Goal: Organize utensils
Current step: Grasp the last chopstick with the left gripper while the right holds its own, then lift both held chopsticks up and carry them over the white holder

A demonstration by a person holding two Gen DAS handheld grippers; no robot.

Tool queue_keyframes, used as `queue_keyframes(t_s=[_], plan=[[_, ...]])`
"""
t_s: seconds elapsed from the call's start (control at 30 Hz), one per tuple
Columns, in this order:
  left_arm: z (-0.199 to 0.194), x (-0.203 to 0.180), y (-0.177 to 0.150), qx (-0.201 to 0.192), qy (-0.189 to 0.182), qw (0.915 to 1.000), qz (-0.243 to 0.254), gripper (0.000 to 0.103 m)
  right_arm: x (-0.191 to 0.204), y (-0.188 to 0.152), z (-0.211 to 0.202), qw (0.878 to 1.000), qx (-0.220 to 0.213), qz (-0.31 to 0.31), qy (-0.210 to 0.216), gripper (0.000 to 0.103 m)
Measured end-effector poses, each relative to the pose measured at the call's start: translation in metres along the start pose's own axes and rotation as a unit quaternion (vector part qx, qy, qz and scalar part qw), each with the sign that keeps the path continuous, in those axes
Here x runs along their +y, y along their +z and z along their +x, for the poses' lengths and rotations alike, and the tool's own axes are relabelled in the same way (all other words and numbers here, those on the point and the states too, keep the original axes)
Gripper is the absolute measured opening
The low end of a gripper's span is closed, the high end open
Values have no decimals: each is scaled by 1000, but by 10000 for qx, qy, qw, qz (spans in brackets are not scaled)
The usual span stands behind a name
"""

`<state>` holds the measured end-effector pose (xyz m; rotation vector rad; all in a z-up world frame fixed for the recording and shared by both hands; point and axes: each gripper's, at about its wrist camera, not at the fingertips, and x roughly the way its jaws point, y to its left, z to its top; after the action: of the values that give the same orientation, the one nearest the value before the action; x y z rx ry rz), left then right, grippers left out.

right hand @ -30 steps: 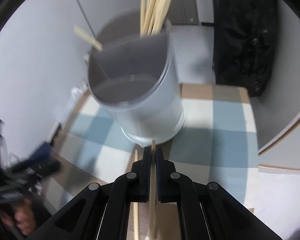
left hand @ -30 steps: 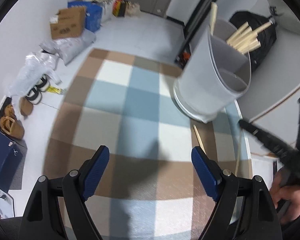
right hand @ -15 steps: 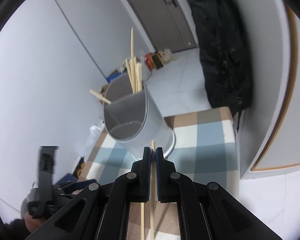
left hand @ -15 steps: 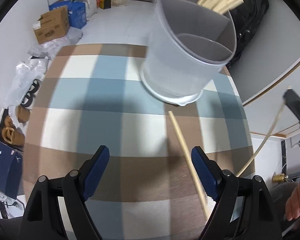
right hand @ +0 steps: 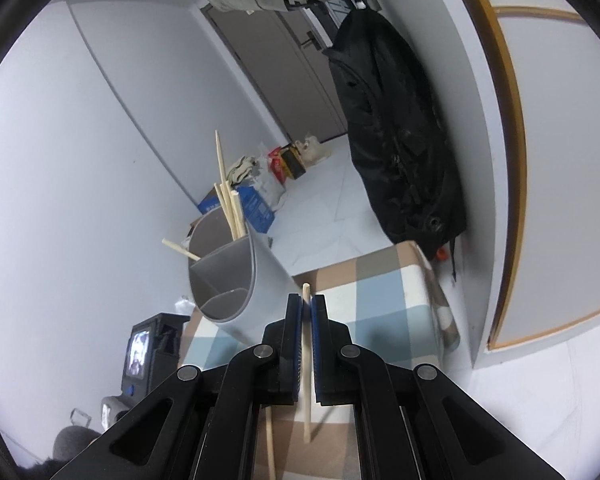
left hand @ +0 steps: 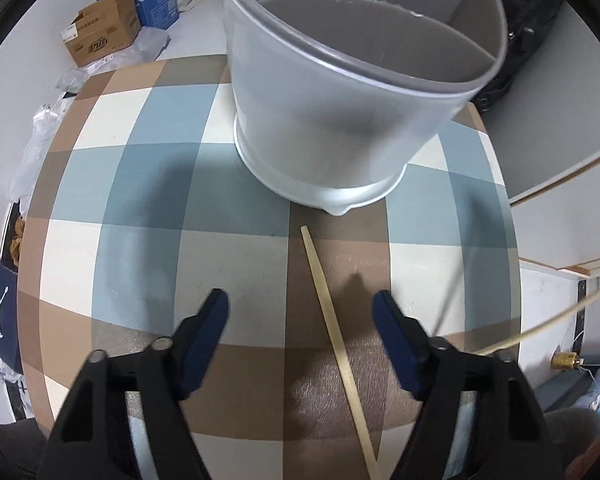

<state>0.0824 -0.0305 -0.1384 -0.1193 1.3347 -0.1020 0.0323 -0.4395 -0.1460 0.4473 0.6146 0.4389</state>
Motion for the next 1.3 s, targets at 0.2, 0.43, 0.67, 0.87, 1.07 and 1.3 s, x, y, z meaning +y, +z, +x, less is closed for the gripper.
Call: queue_keyframes(t_s=[0.2,0.43,0.67,0.87,1.07,1.3], plan=[[9,-6,6,134,146,9998,92,43,1,0,-3,9999,-47,-15,97,4],[7,3,9,101,242,9997,17,10,3,-1,-12,9998,-106,-104,146,4],[4,25,10,-155,13,9993,-334,2,2,-1,-15,9997,-139,-144,124,4],[-26,35,-3,-762,-127,9964,-346,2,5,-1,-16,9995,-178,-231,118,4],[-61,46,-21,-1400,-239,9892,-366,2,11,-1,-17,9990,-244,-358,144,4],[-94,21,-33,-2250,-470,9721,-467,2,23,-4,-20,9976,-341,-568,208,4]])
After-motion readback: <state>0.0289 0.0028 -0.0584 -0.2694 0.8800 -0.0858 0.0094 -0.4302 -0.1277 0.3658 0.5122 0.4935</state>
